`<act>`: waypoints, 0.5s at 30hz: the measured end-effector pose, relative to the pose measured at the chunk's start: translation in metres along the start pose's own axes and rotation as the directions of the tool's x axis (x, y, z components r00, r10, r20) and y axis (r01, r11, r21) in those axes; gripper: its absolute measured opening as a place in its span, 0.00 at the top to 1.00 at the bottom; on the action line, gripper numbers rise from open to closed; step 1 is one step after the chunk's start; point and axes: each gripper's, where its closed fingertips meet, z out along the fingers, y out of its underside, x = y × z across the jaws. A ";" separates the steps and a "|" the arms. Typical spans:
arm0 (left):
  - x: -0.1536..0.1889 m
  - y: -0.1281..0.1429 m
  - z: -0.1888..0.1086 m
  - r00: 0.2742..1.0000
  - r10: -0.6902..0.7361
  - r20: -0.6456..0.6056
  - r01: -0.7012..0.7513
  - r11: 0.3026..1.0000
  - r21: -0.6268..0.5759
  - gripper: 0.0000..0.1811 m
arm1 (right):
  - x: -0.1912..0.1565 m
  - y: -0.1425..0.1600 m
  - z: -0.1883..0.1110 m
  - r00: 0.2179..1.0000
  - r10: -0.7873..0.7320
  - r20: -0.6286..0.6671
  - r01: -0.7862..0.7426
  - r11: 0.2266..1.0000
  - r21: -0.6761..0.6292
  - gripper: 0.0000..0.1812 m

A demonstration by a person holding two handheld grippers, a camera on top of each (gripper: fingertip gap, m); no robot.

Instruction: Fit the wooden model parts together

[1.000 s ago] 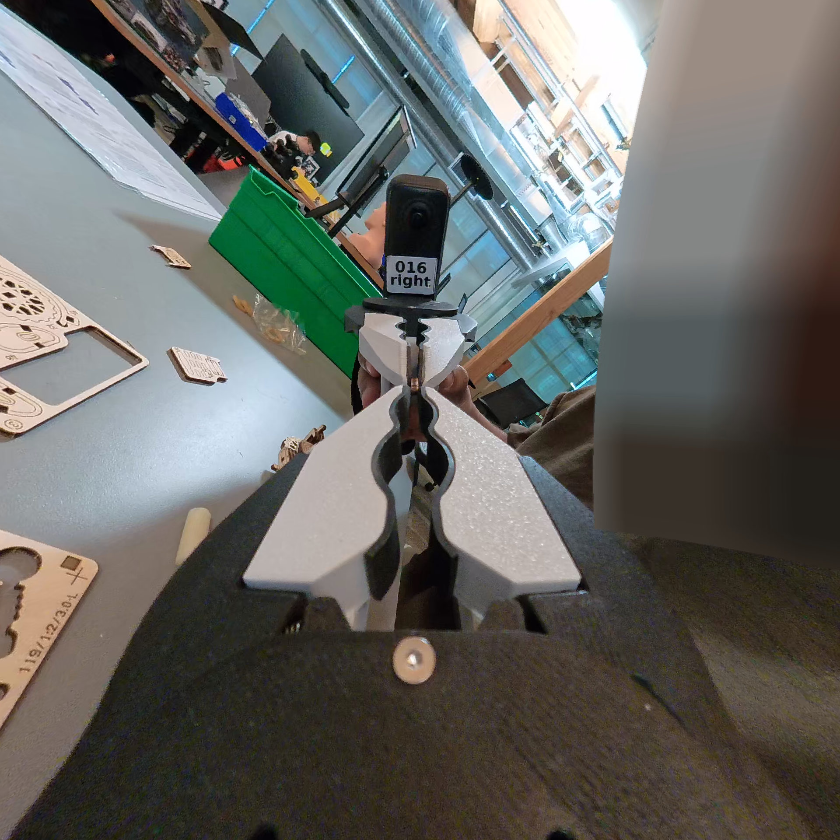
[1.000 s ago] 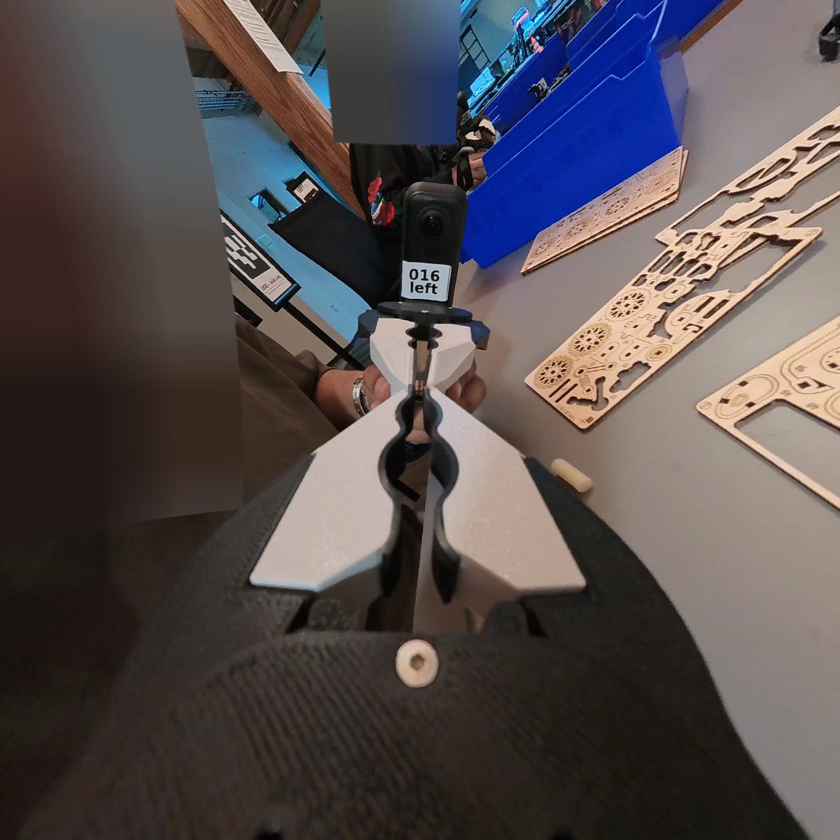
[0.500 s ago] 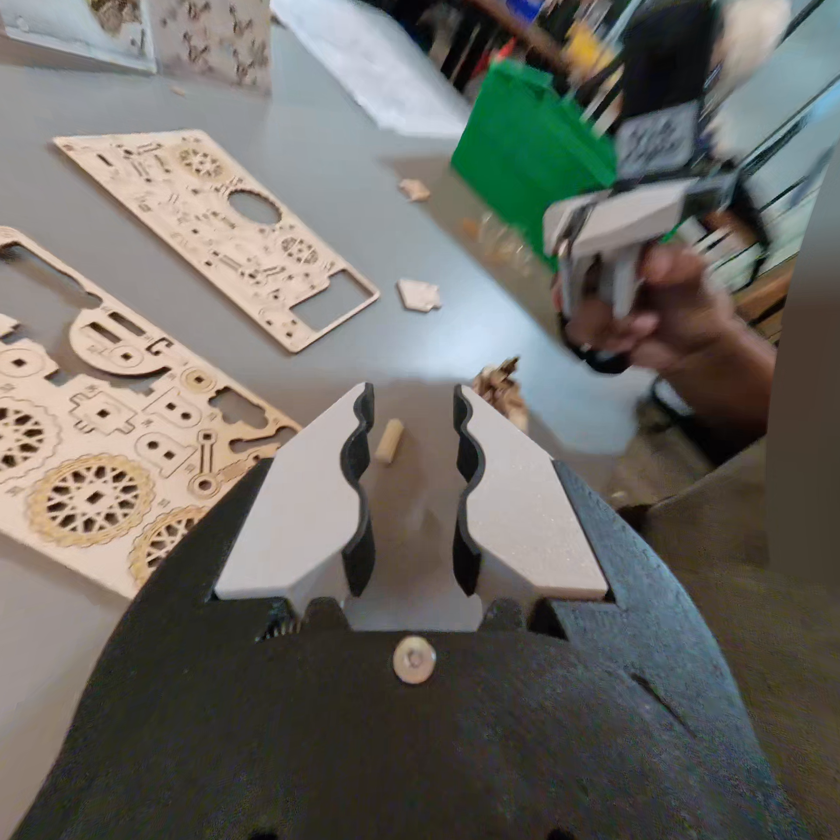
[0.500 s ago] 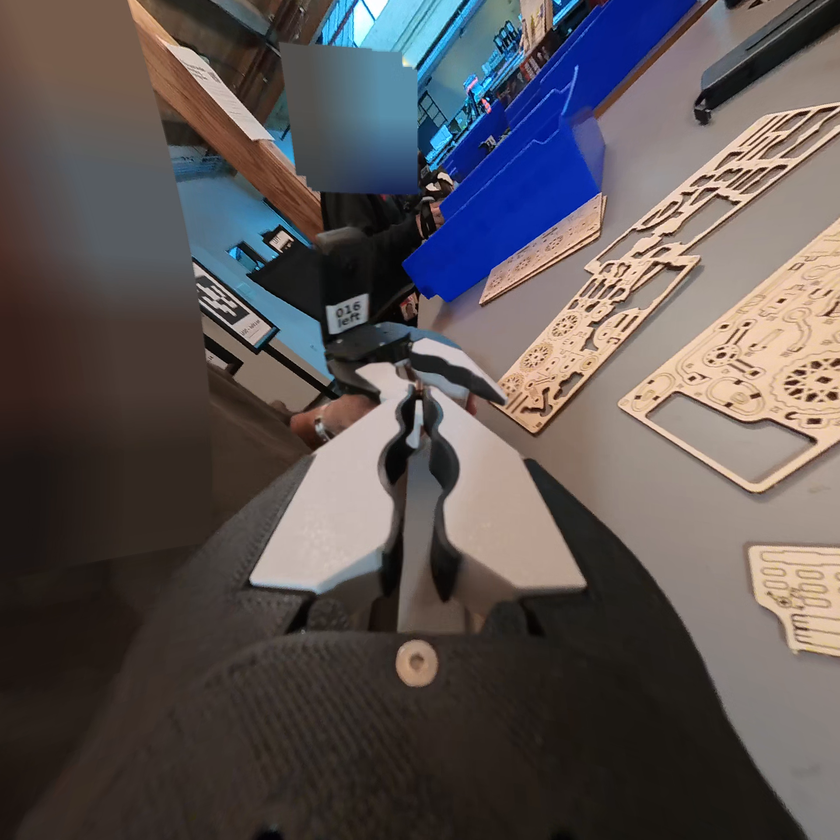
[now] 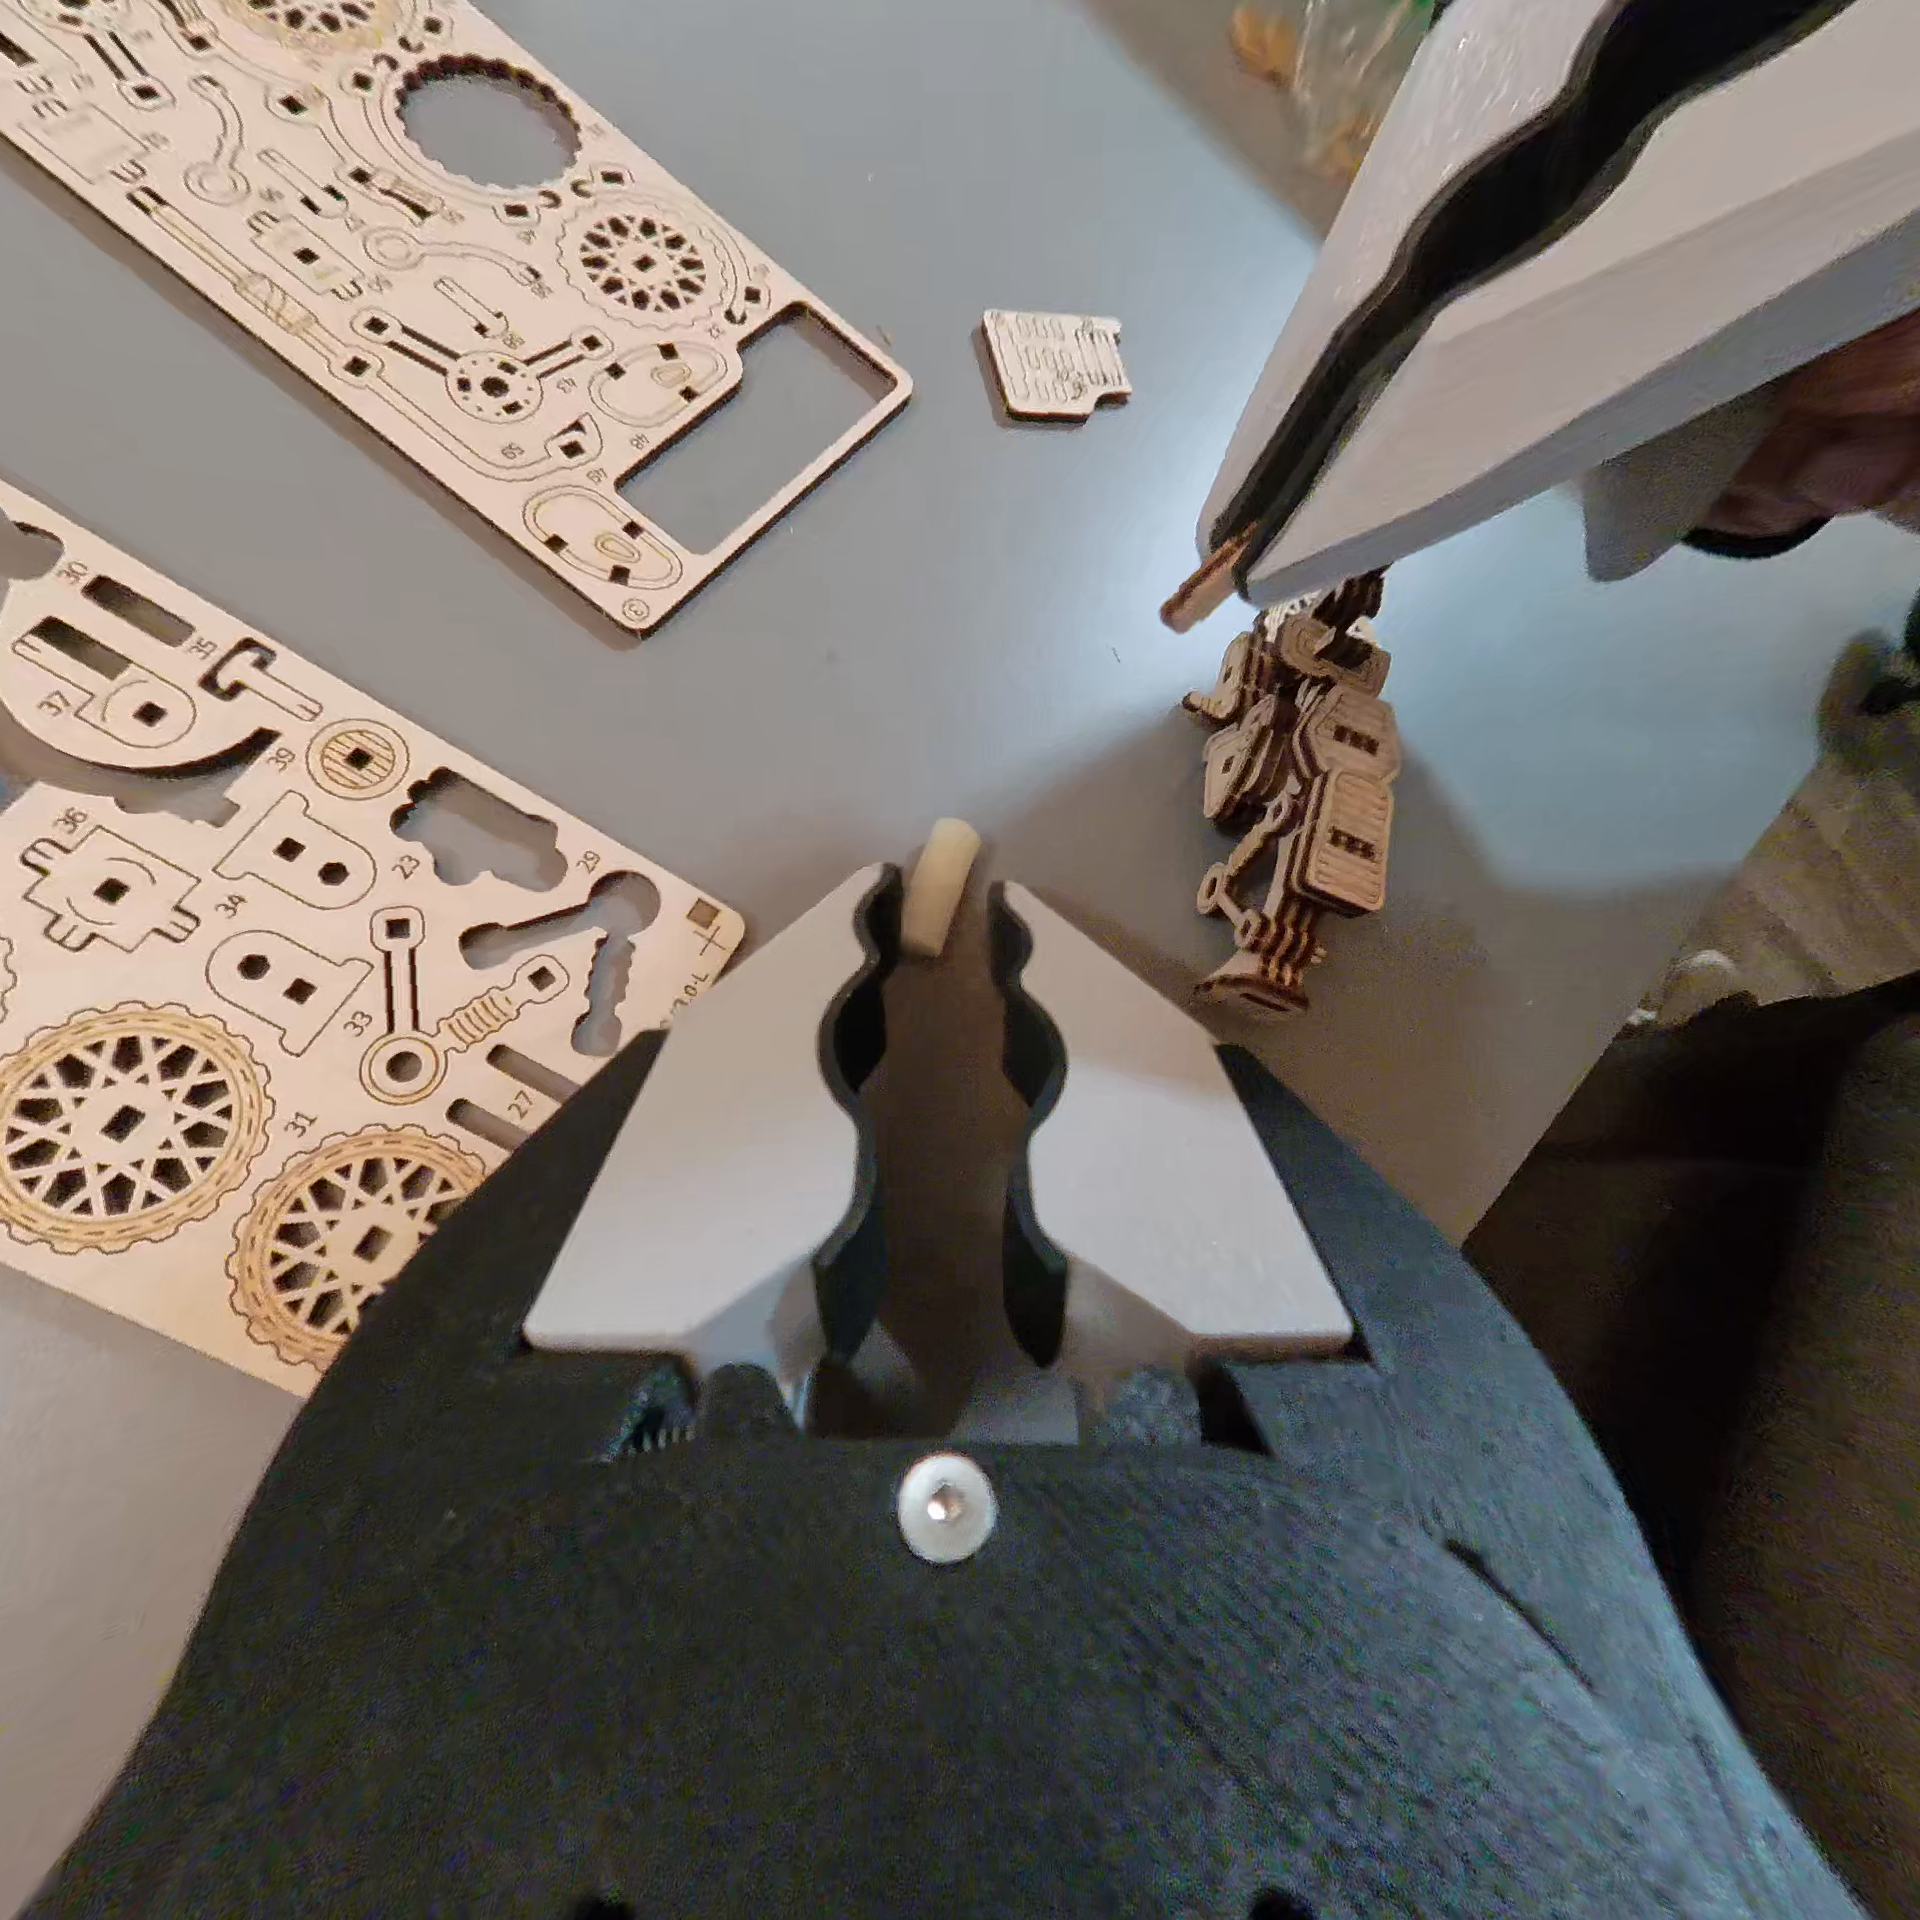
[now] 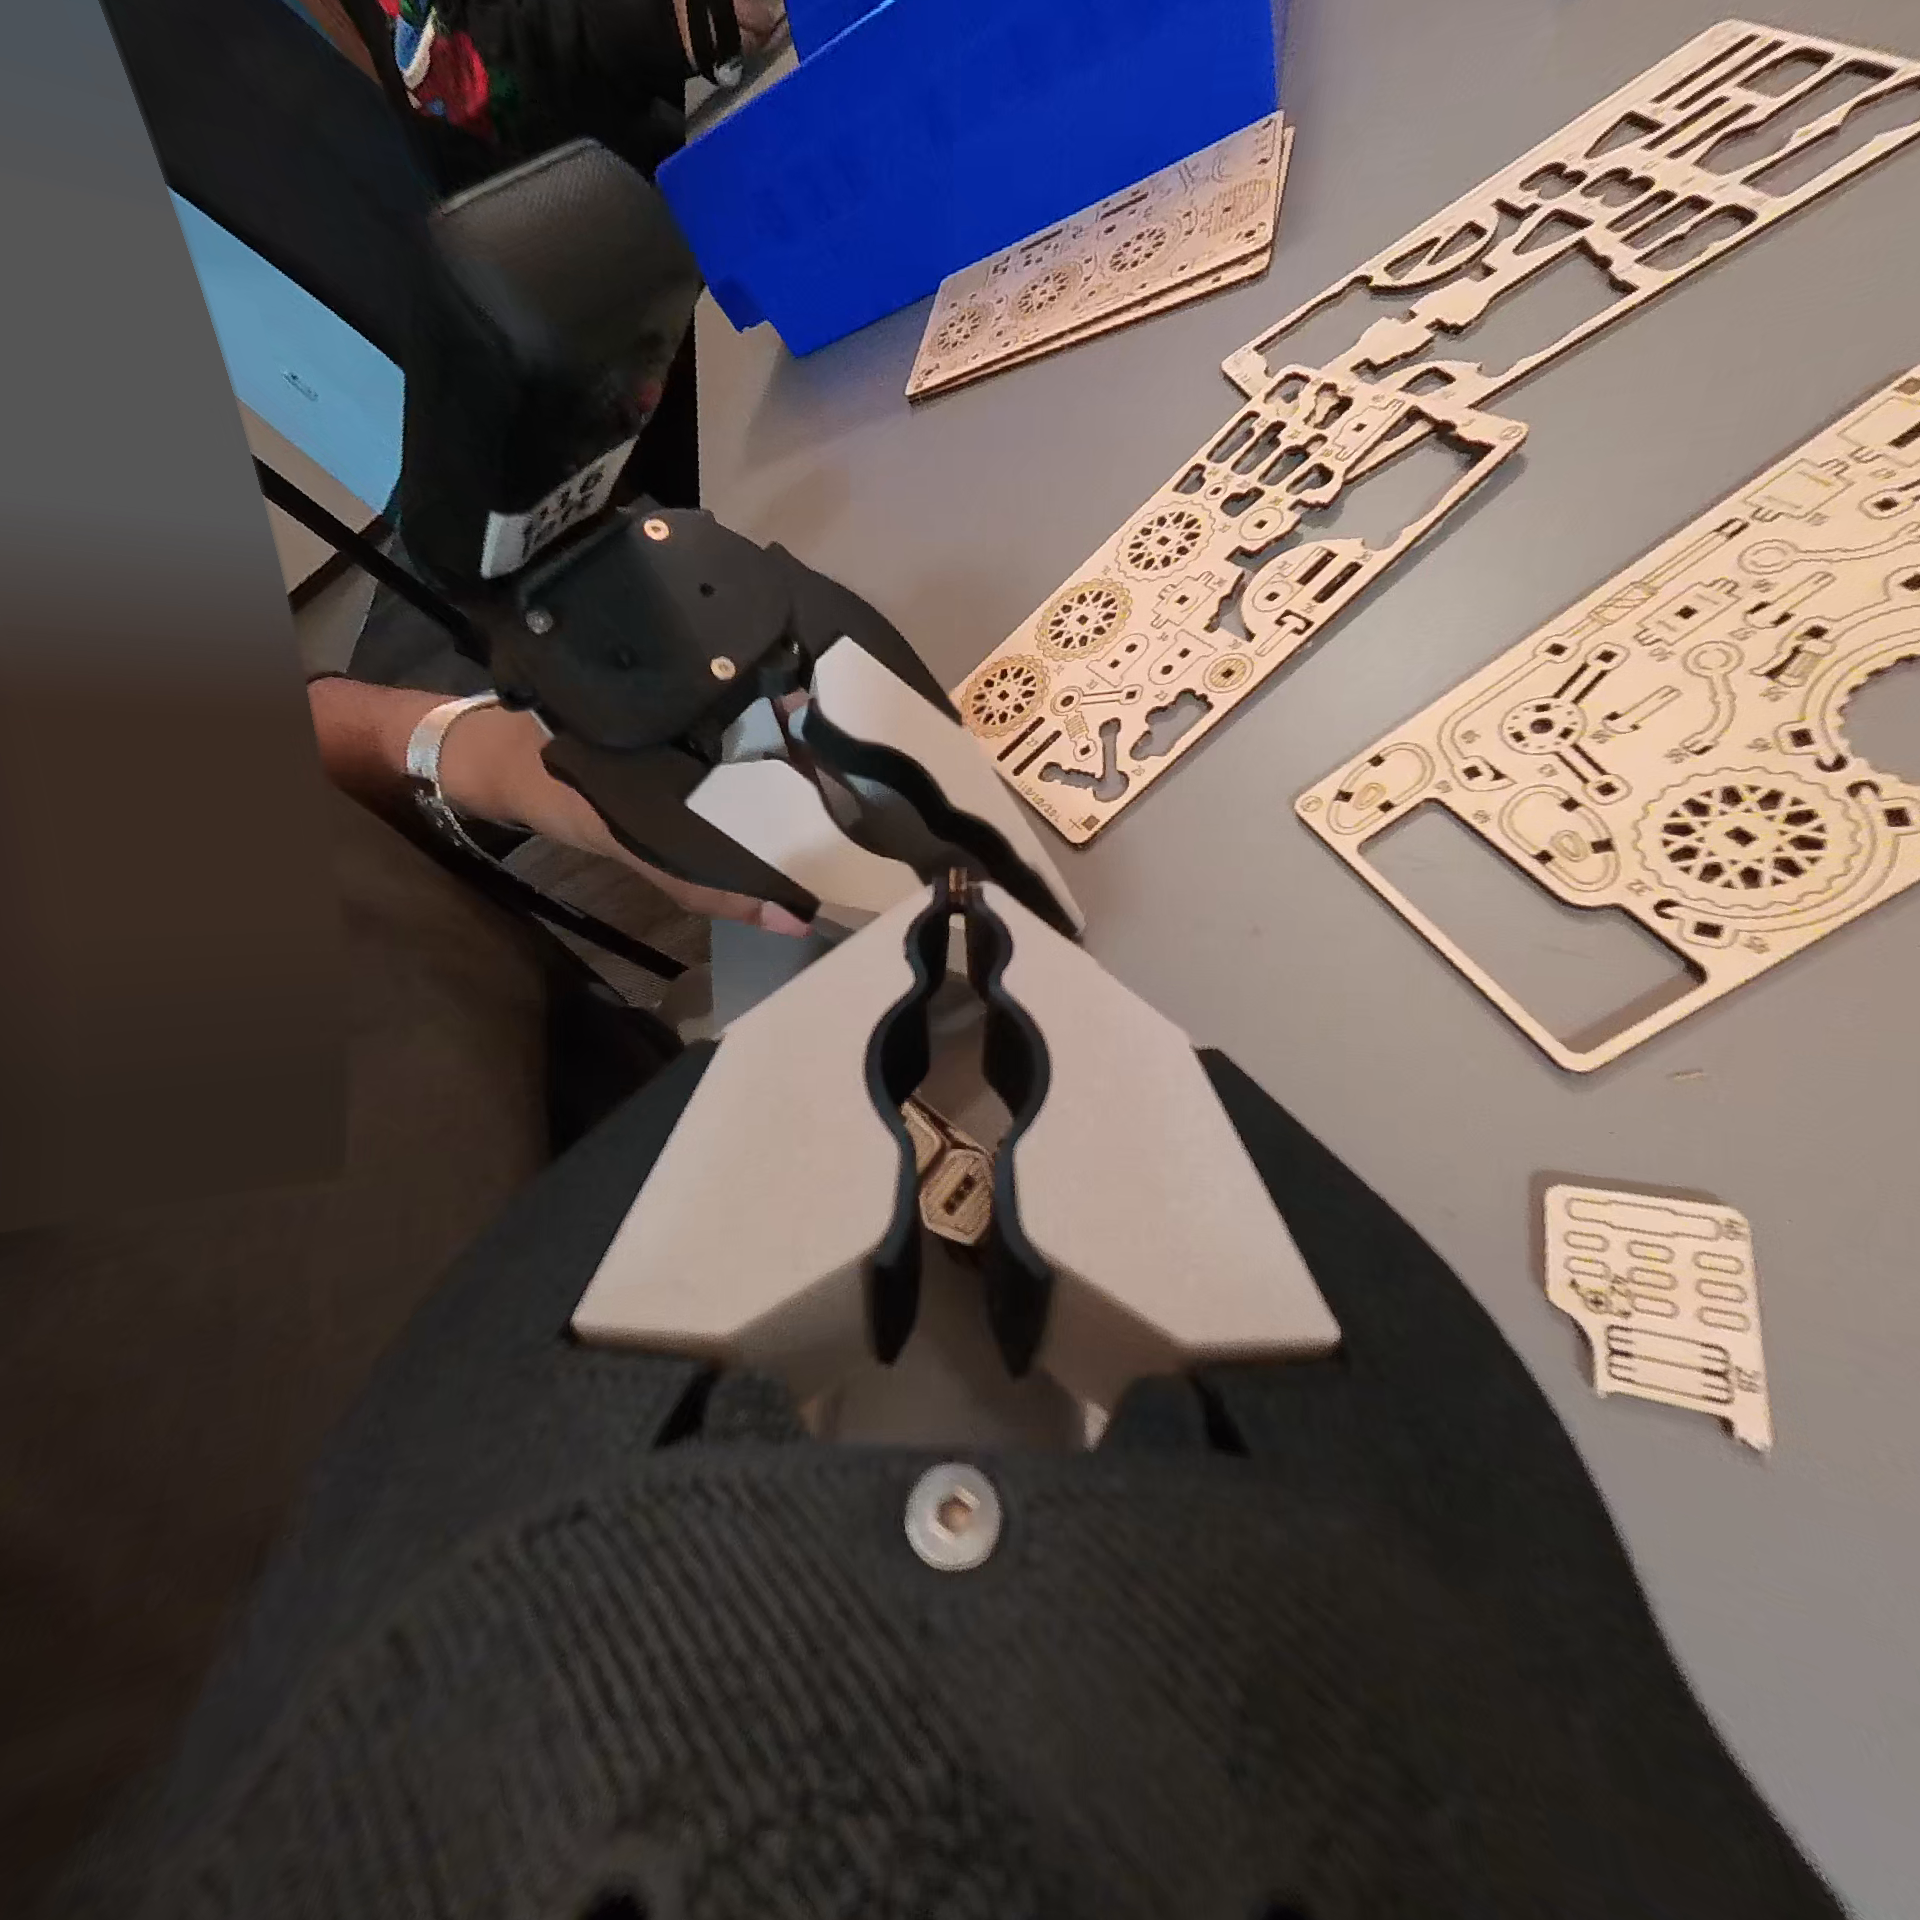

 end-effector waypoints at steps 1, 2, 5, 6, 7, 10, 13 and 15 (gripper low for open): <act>0.000 0.001 0.001 1.000 0.012 0.011 -0.012 1.000 -0.009 0.95 | -0.001 -0.001 -0.001 1.000 0.004 0.005 -0.004 1.000 0.006 1.00; 0.000 0.001 0.001 1.000 0.024 0.019 -0.024 1.000 -0.011 0.95 | -0.001 -0.001 -0.002 1.000 0.008 0.010 -0.008 1.000 0.011 1.00; 0.000 0.001 0.001 0.998 0.052 0.044 -0.051 0.999 -0.013 0.96 | -0.003 -0.002 -0.006 1.000 0.013 0.020 -0.013 1.000 0.028 1.00; 0.001 0.001 0.001 0.998 0.058 0.040 -0.058 0.998 -0.011 0.96 | -0.004 -0.002 -0.007 1.000 0.008 0.018 -0.008 0.999 0.032 1.00; 0.002 0.000 0.000 0.998 0.056 0.030 -0.056 0.998 0.000 0.96 | -0.005 -0.003 -0.009 1.000 -0.002 0.013 0.002 0.999 0.036 1.00; 0.016 -0.026 -0.014 0.992 -0.031 -0.125 0.054 0.982 0.182 0.96 | -0.001 0.001 -0.014 0.995 -0.089 -0.055 0.090 0.996 0.020 1.00; 0.028 -0.052 -0.037 0.871 -0.237 -0.430 0.371 0.890 0.263 0.96 | 0.000 0.001 -0.017 0.964 -0.228 -0.134 0.232 0.973 0.009 1.00; 0.025 -0.060 -0.046 0.748 -0.344 -0.568 0.548 0.802 0.236 0.96 | -0.009 -0.004 -0.018 0.943 -0.302 -0.144 0.308 0.951 0.029 1.00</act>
